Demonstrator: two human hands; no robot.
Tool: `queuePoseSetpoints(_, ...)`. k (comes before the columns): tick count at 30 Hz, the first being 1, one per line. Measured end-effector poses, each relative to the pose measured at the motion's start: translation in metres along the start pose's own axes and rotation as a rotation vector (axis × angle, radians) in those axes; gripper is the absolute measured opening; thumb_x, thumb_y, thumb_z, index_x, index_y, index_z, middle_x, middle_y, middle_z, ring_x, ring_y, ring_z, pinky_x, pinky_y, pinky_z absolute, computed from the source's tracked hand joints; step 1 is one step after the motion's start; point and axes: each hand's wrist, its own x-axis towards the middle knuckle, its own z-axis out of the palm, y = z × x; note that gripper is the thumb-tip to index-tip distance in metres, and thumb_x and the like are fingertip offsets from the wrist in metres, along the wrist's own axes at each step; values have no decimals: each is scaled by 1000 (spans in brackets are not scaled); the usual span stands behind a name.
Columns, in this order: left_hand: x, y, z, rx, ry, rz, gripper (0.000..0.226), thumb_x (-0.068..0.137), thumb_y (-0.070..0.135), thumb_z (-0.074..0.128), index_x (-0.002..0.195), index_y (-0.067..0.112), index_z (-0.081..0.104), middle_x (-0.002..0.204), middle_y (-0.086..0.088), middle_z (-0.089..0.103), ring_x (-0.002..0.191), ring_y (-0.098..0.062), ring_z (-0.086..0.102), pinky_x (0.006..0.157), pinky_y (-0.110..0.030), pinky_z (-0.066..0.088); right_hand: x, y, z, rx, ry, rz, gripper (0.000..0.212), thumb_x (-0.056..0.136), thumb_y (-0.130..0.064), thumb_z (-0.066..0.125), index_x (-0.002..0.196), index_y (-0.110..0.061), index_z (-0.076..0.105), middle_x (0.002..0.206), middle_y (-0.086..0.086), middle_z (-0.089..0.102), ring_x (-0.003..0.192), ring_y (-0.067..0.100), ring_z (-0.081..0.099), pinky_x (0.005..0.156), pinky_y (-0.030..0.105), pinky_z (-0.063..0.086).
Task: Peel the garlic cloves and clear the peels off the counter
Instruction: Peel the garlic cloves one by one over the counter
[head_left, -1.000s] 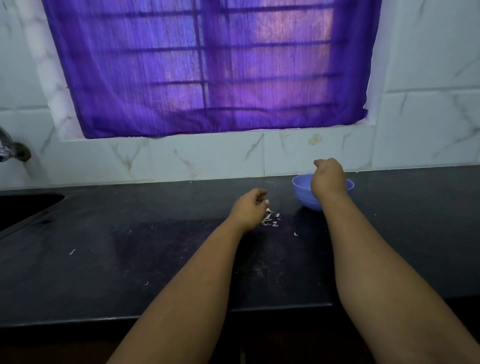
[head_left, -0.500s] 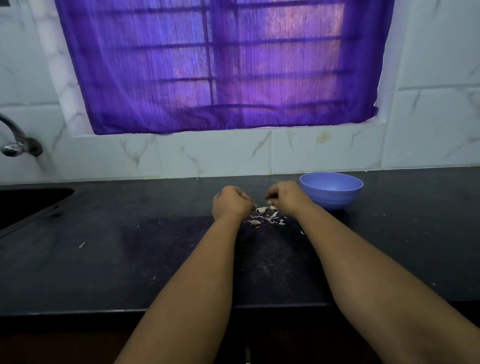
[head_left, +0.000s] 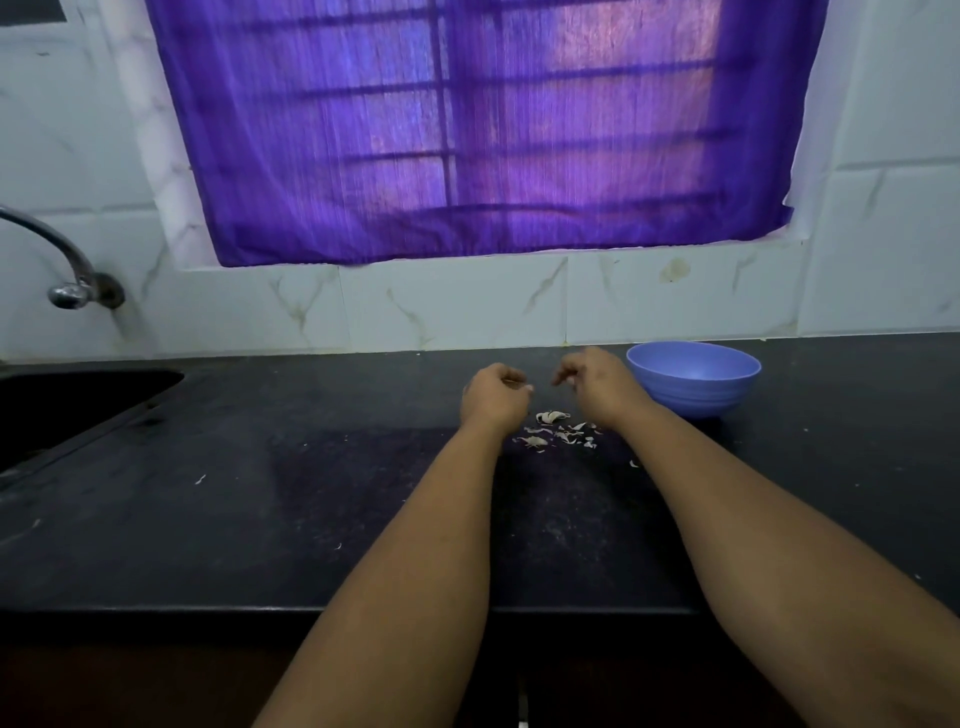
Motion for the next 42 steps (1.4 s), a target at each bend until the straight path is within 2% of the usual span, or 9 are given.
queuePoseSetpoints(3, -1, 0, 11, -41, -46, 12, 17, 89, 33, 63, 78, 19, 63, 92, -8, 72, 91, -29, 68, 84, -46, 56, -3, -9, -2, 204, 56, -13, 23, 90, 6, 51, 96, -4, 70, 94, 15, 63, 73, 19, 60, 80, 43, 55)
queuePoseSetpoints(7, -6, 6, 8, -242, -28, -16, 23, 93, 27, 61, 72, 16, 64, 83, -11, 72, 71, -25, 66, 73, -41, 59, -11, -25, -8, 460, 50, 22, 13, 90, 1, 61, 100, 0, 68, 85, 8, 68, 74, 14, 64, 69, 15, 55)
queuePoseSetpoints(10, -9, 9, 4, -452, -57, -43, 17, 94, 18, 62, 81, 8, 64, 75, -7, 67, 54, -12, 54, 52, -24, 49, -11, -24, -8, 686, 22, 135, 8, 87, -4, 68, 93, -9, 71, 83, 5, 73, 79, 14, 70, 75, 19, 57)
queuePoseSetpoints(13, -10, 11, 5, -532, -68, -86, 23, 97, 17, 56, 76, 10, 62, 70, -5, 62, 54, -11, 52, 52, -20, 47, -11, -21, -7, 872, 7, 190, 16, 86, 2, 67, 102, -1, 68, 86, 8, 71, 83, 15, 70, 75, 20, 57)
queuePoseSetpoints(18, -9, 10, 2, -553, -76, -122, 19, 93, 8, 60, 74, 10, 61, 68, -6, 61, 52, -9, 55, 48, -15, 48, -13, -27, -7, 823, -28, 173, 15, 85, -1, 68, 100, 1, 68, 75, 6, 67, 59, 2, 64, 62, 14, 55)
queuePoseSetpoints(25, -7, 8, 0, -587, -52, -102, 17, 92, 5, 61, 75, 10, 61, 65, -5, 59, 54, -10, 50, 51, -20, 43, -11, -29, -6, 868, -16, 221, 10, 84, -5, 70, 92, 0, 66, 70, 5, 64, 54, 0, 63, 59, 14, 55)
queuePoseSetpoints(29, -5, 8, 0, -646, -27, -73, 15, 88, -4, 62, 84, 10, 60, 69, -4, 63, 53, -4, 64, 58, -20, 50, -12, -29, -6, 921, -44, 256, 7, 82, -3, 72, 84, -5, 66, 70, 6, 66, 57, 4, 63, 59, 14, 55)
queuePoseSetpoints(35, -3, 5, 0, -628, -65, -58, 16, 85, -6, 64, 83, 10, 62, 77, -5, 66, 60, -3, 66, 64, -20, 53, -13, -28, -7, 876, -25, 290, 11, 76, -6, 78, 79, -7, 68, 64, 3, 68, 59, 9, 65, 61, 17, 55)
queuePoseSetpoints(42, 0, 3, -2, -664, -99, -84, 15, 85, -8, 63, 83, 7, 63, 79, -8, 67, 75, -17, 67, 74, -28, 55, -13, -28, -9, 831, -18, 273, 12, 76, -11, 79, 78, -11, 68, 67, 5, 72, 70, 16, 71, 67, 25, 58)
